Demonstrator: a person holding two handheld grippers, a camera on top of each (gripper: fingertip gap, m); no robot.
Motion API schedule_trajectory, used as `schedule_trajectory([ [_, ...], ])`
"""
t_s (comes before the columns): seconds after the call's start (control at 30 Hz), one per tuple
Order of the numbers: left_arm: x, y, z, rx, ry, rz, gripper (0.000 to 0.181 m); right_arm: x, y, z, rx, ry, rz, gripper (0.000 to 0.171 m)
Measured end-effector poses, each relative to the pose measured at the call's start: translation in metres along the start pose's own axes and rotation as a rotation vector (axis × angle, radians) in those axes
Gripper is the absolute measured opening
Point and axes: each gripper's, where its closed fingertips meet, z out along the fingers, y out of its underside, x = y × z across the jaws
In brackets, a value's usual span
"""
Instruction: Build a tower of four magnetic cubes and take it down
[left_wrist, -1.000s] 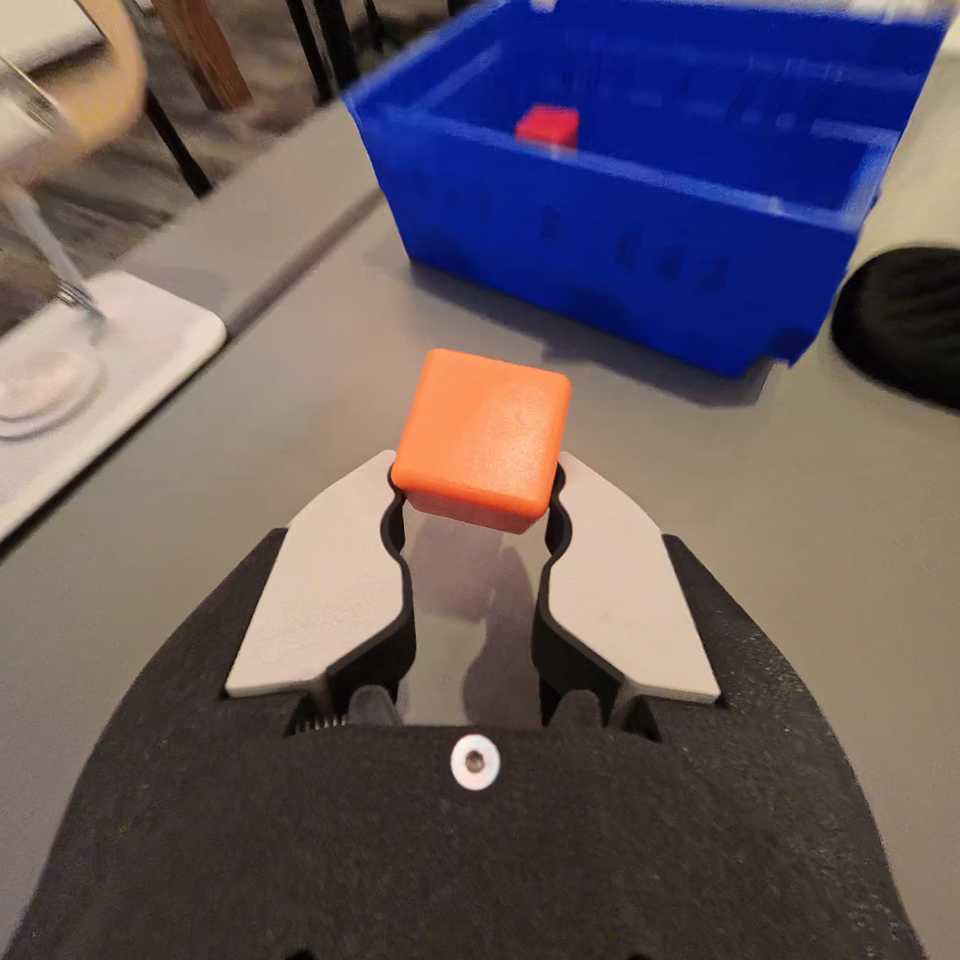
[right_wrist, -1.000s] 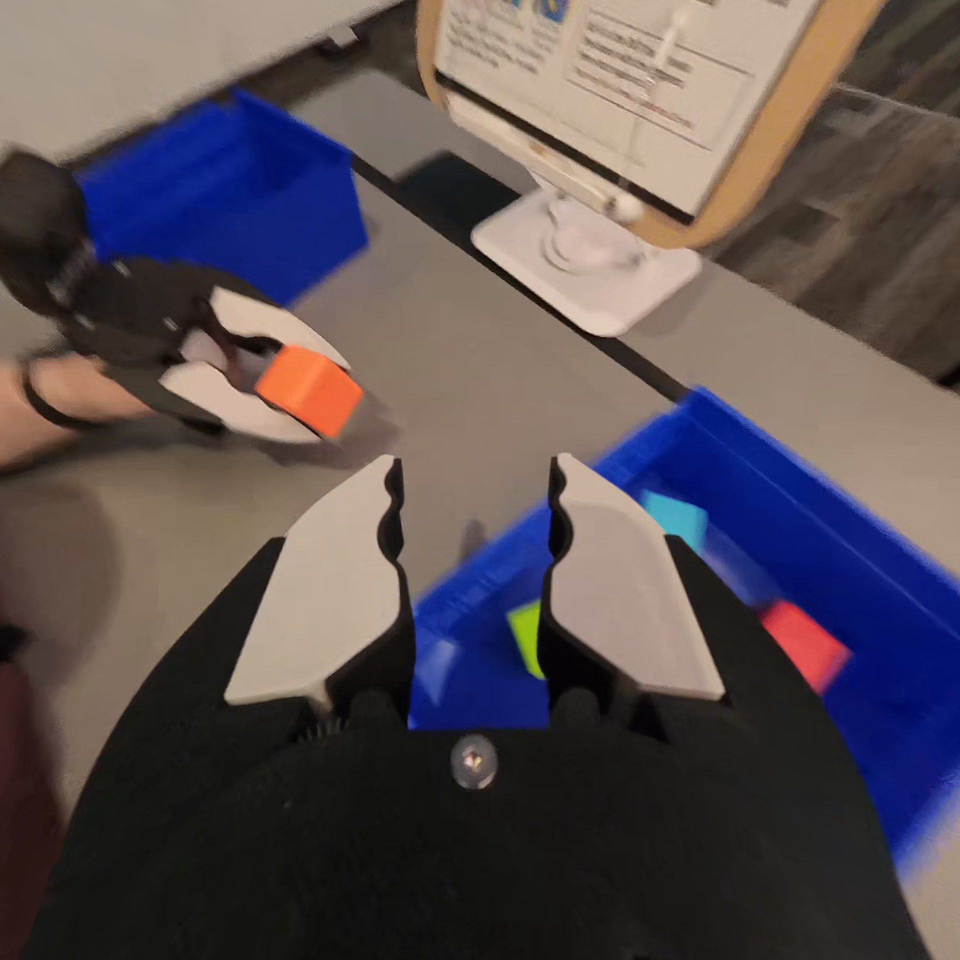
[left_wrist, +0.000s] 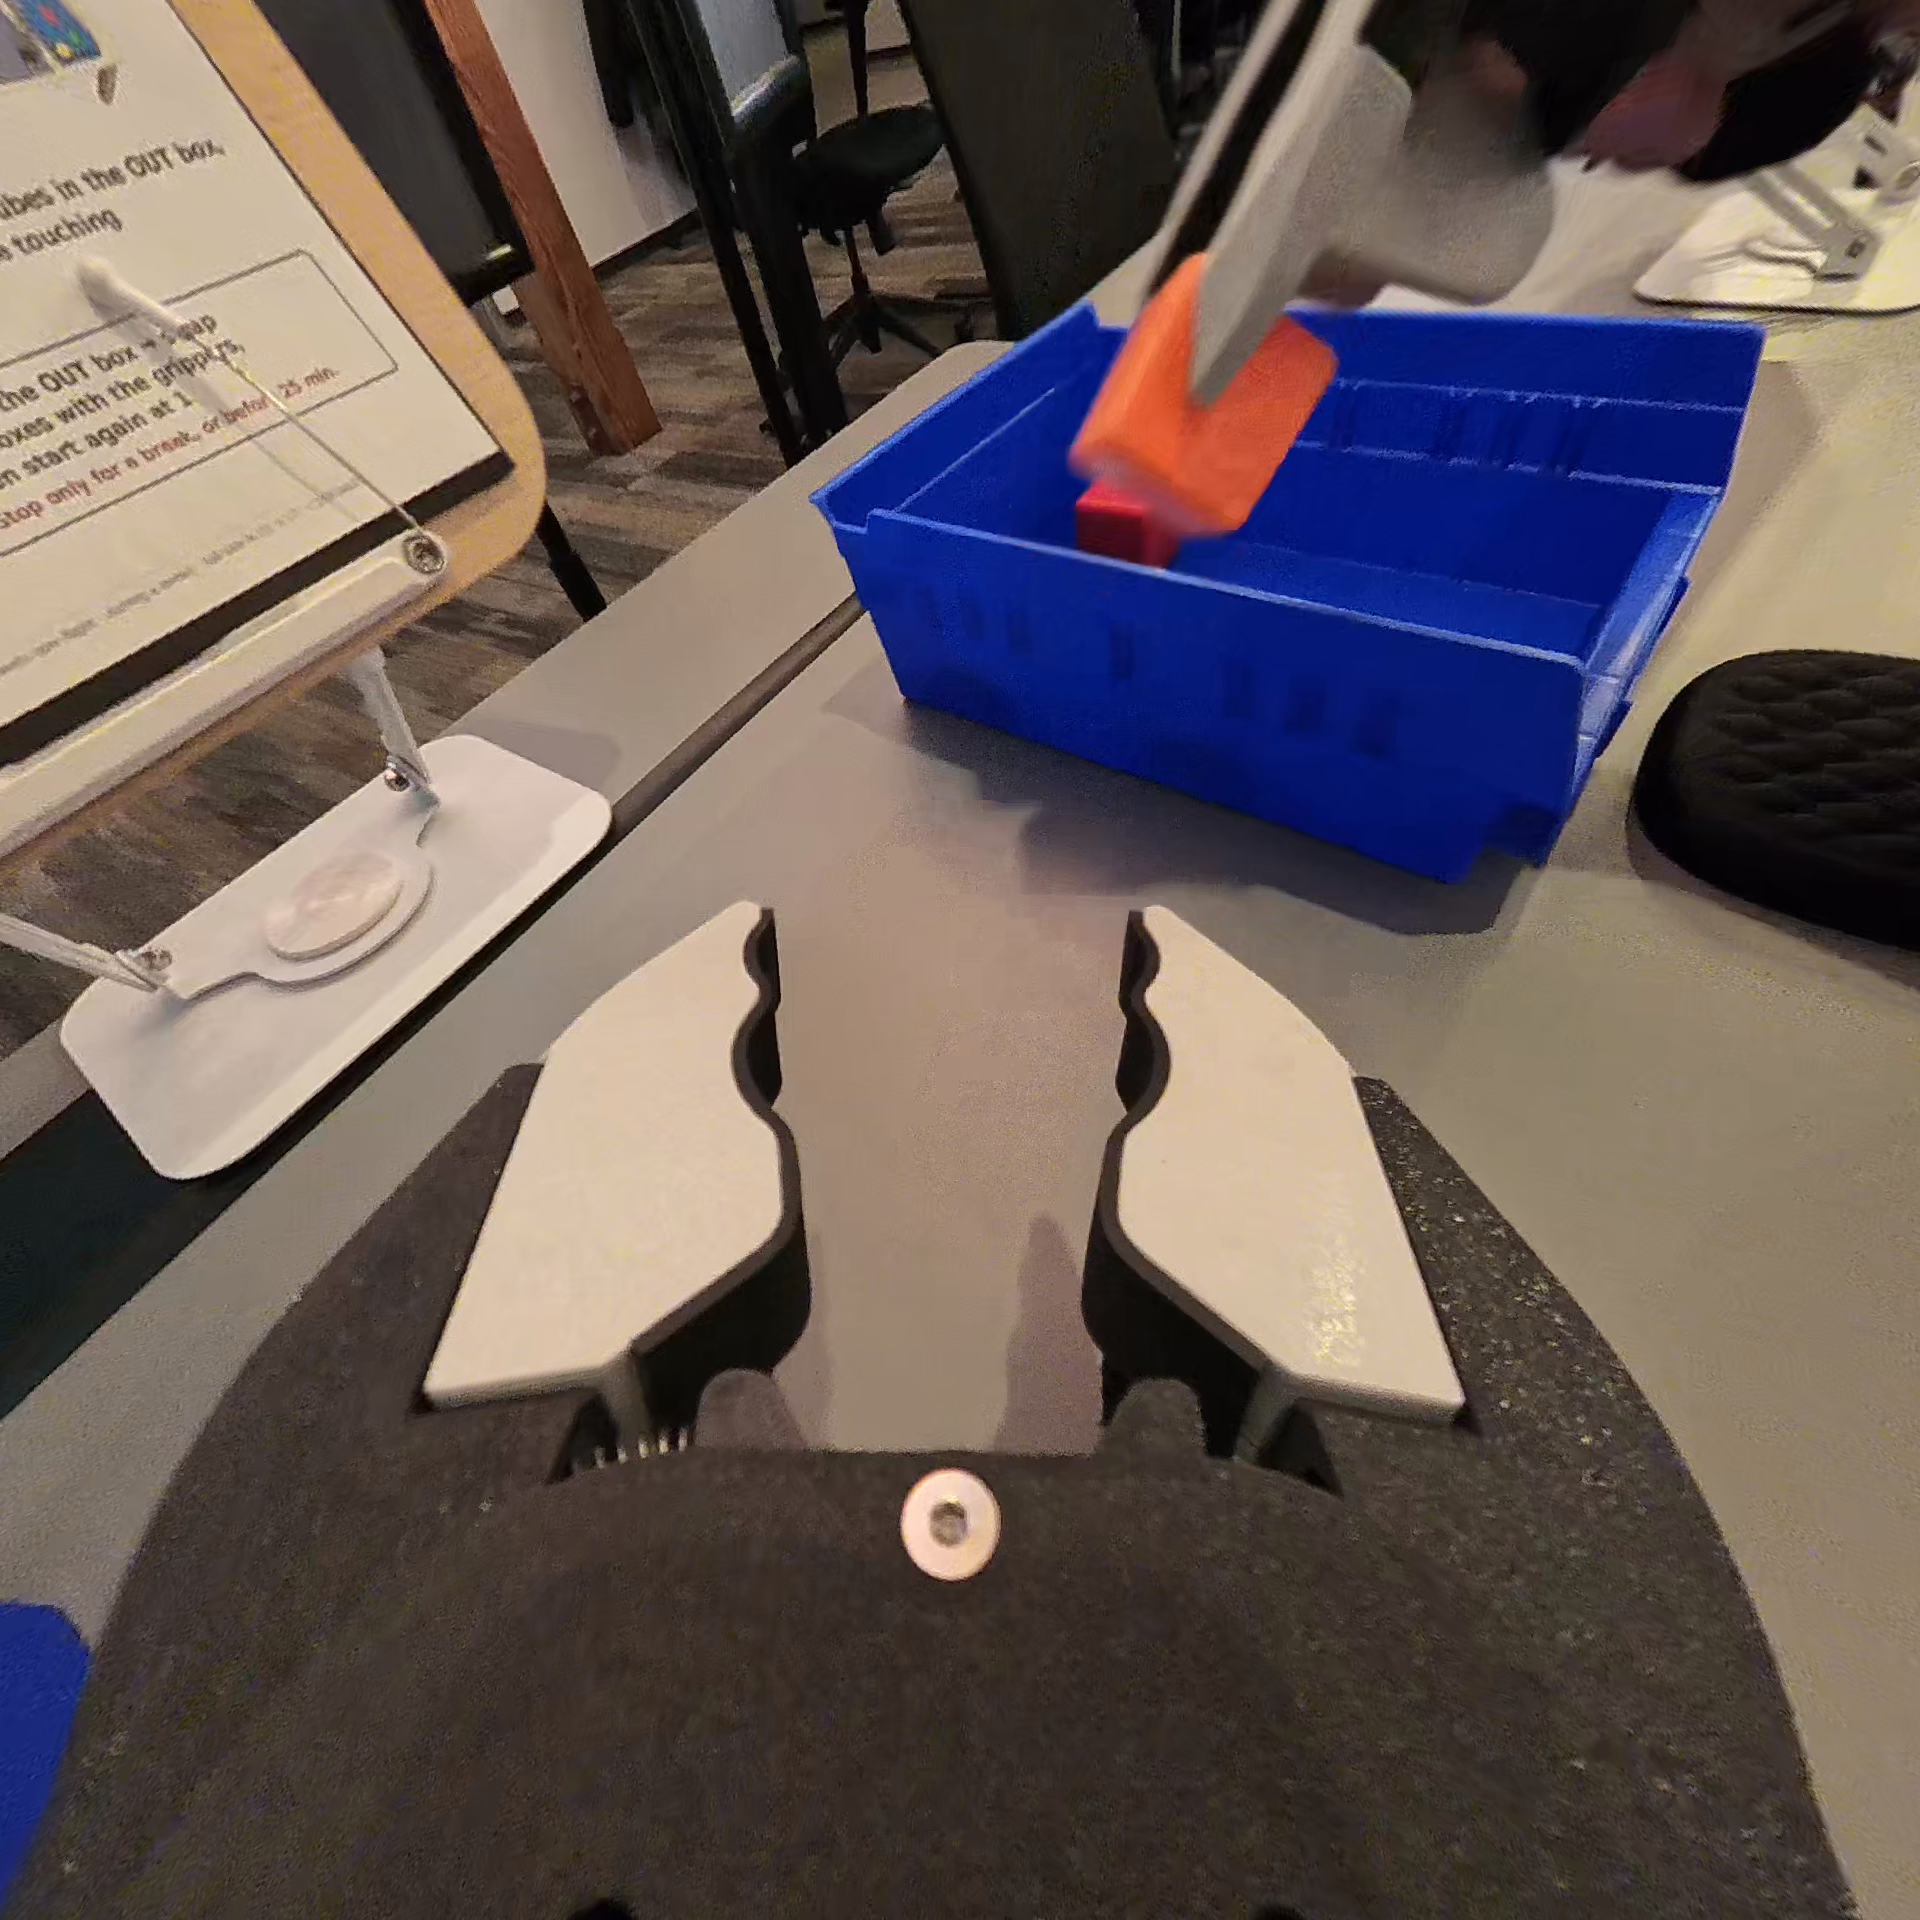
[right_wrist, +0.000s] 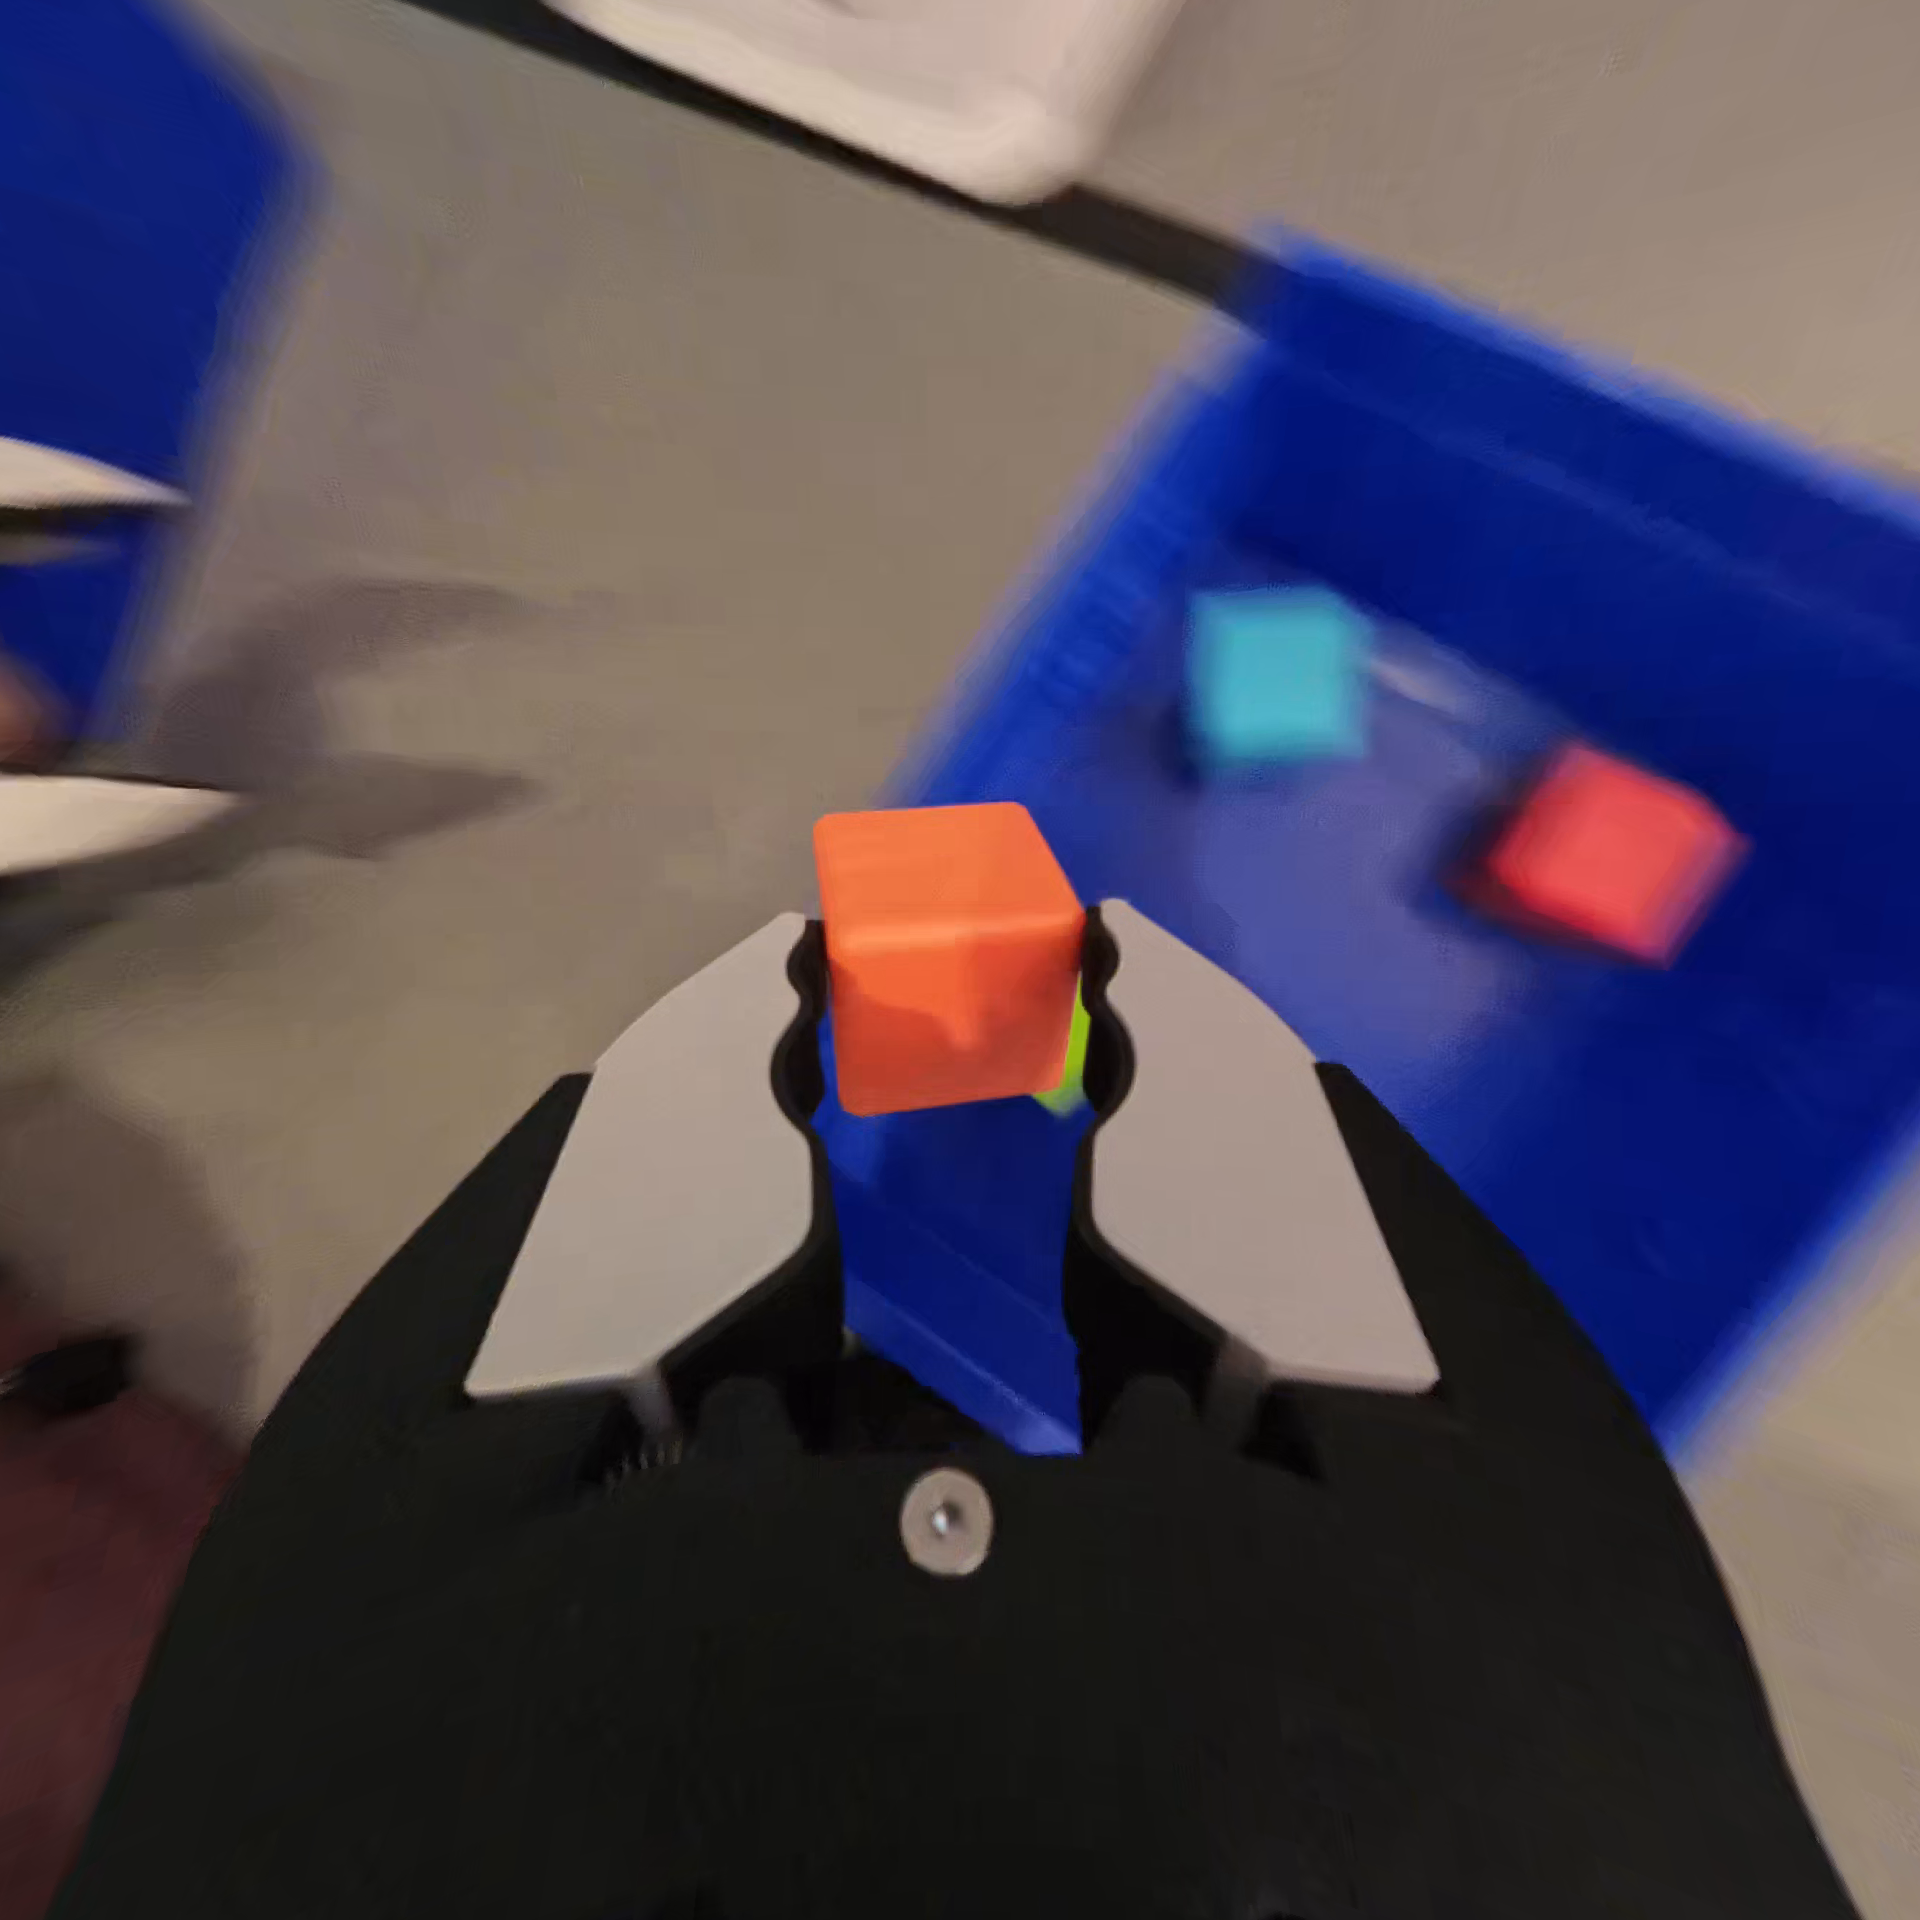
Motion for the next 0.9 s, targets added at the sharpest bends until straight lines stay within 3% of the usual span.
schedule_trajectory([
  [0.07, -0.001, 0.001, 0.000, -0.011, 0.021, -0.020, 0.062, 0.064, 0.042, -0.009, -0.143, 0.219, 0.141, 0.048],
  [0.17, 0.000, 0.006, 0.002, -0.034, 0.049, -0.043, 0.062, 0.110, 0.084, -0.001, -0.298, 0.326, 0.268, 0.048],
  [0.53, -0.004, 0.012, 0.000, -0.079, 0.036, -0.018, 0.060, 0.128, 0.130, 0.028, -0.586, 0.387, 0.296, 0.049],
  [0.7, -0.016, 0.005, -0.011, -0.079, -0.003, -0.013, 0.063, 0.115, 0.109, 0.006, -0.468, 0.369, 0.252, 0.054],
  [0.83, -0.059, -0.011, -0.047, -0.114, -0.151, 0.024, 0.066, 0.115, 0.059, -0.054, -0.078, 0.418, 0.193, 0.053],
  [0.9, -0.096, -0.008, -0.078, -0.179, -0.287, -0.005, 0.066, 0.135, 0.057, -0.079, 0.045, 0.495, 0.212, 0.053],
])
